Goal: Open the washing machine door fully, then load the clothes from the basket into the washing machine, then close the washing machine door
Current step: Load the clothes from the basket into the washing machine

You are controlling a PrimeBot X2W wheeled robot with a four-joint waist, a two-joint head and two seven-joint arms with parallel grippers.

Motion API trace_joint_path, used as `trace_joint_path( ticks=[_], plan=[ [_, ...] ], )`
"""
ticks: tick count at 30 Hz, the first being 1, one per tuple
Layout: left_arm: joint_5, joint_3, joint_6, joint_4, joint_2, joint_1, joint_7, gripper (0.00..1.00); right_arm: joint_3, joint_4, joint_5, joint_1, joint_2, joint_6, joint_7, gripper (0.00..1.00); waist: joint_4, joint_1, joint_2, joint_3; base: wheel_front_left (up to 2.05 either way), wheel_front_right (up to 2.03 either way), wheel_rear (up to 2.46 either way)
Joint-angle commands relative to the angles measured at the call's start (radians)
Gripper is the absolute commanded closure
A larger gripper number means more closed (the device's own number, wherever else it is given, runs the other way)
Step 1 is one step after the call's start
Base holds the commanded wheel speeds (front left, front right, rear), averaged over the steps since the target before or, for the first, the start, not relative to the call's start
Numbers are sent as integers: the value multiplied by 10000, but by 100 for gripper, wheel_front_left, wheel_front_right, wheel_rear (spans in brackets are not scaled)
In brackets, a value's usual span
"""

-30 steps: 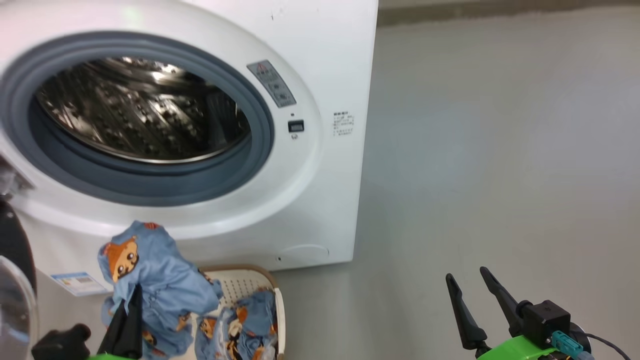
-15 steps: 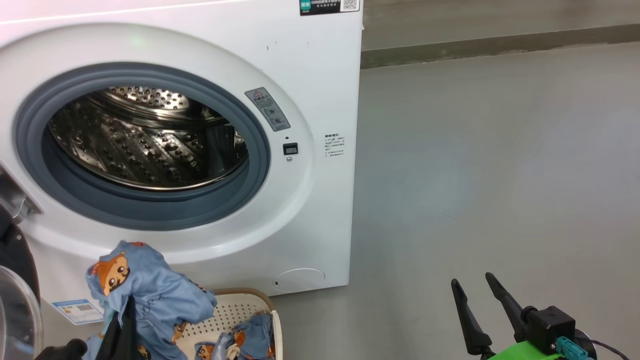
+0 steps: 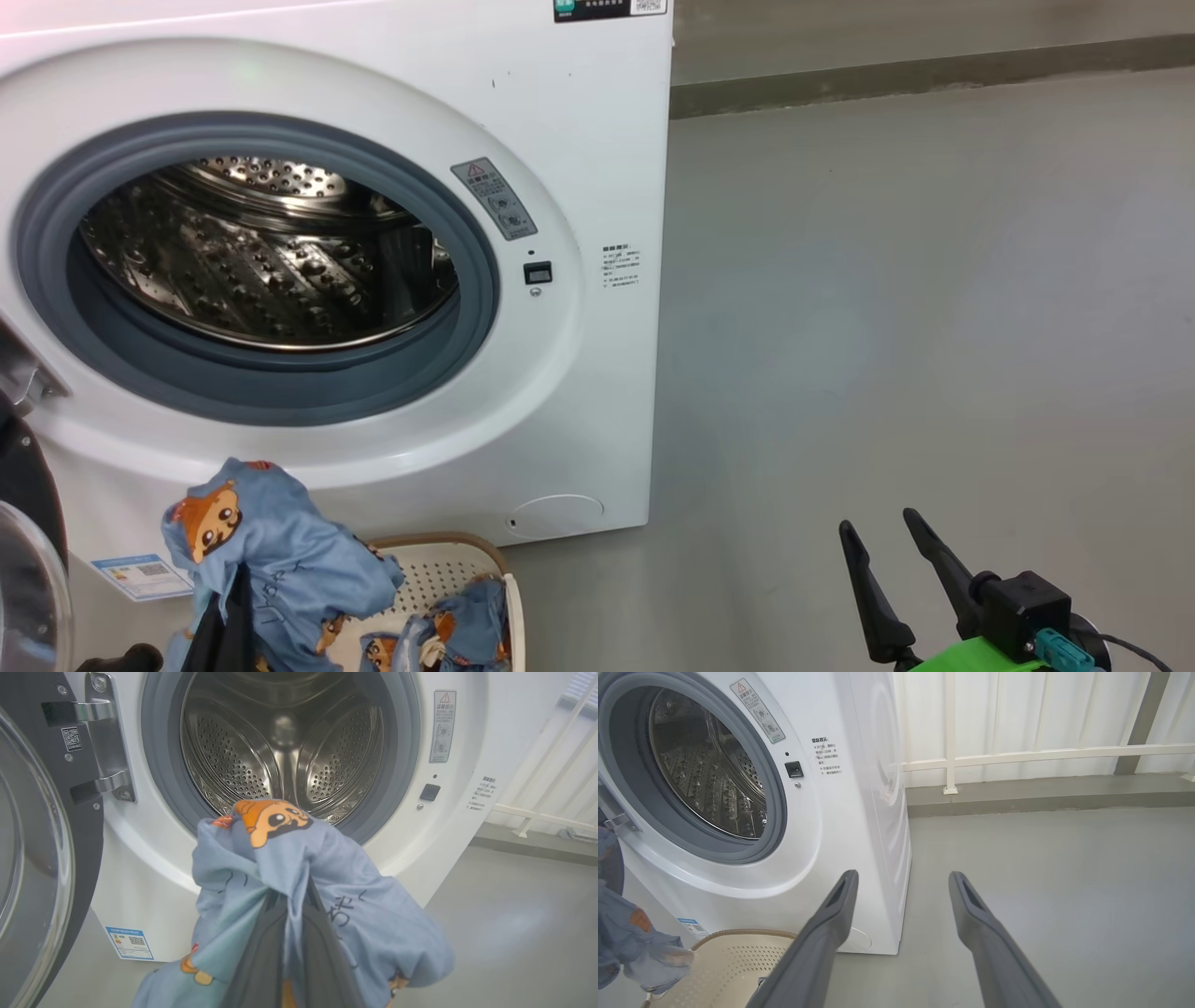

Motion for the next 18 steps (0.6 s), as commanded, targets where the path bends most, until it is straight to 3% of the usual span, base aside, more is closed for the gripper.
trace_joint_path(
  ticks=[1,9,18],
  plan=[
    [99,389,-27,-230,88,-384,-66,100,285,-267,56,-84,-39,62,-49,0,-43,0,-1,81,0,0,0],
    [-52,274,-27,-169,389,-1340,-66,100,441,-314,81,-158,-39,62,-49,0,-356,0,-1,645,0,0,0],
    [-521,202,-27,-200,1512,-3483,-66,100,673,-700,196,-567,-39,62,-49,0,-845,0,-1,2002,0,0,0]
  ],
)
